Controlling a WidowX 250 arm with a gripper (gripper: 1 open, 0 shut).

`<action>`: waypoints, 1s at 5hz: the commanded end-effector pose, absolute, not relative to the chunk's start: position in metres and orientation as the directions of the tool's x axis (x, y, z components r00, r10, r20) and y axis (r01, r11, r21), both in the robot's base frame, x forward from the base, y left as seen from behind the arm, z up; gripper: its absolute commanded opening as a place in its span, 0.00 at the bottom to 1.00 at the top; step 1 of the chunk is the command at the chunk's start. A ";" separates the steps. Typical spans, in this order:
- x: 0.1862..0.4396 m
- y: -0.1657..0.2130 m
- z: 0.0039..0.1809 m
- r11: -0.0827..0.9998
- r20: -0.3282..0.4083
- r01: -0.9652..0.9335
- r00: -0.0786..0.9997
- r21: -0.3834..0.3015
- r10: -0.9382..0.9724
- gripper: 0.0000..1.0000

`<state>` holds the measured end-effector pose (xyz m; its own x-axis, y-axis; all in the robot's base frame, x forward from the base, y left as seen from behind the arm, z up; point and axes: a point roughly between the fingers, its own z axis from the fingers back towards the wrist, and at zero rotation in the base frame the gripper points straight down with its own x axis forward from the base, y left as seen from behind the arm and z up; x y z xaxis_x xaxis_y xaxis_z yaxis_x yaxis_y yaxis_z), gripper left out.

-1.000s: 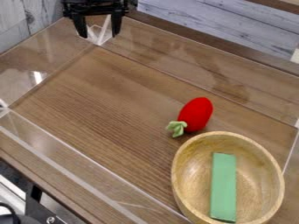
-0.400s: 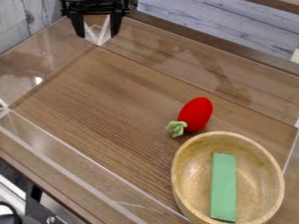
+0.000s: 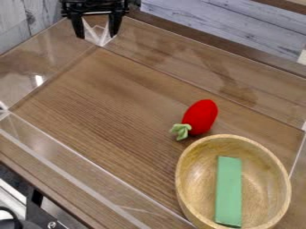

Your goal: Move the red object to the right side of the table

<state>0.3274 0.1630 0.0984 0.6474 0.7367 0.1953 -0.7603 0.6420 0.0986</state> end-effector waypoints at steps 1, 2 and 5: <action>0.334 0.158 0.122 0.672 0.255 -0.736 0.667 0.081 0.700 1.00; 0.333 0.153 0.124 0.696 0.255 -0.712 0.692 0.089 0.675 1.00; 0.336 0.169 0.107 0.661 0.238 -0.745 0.661 0.092 0.712 1.00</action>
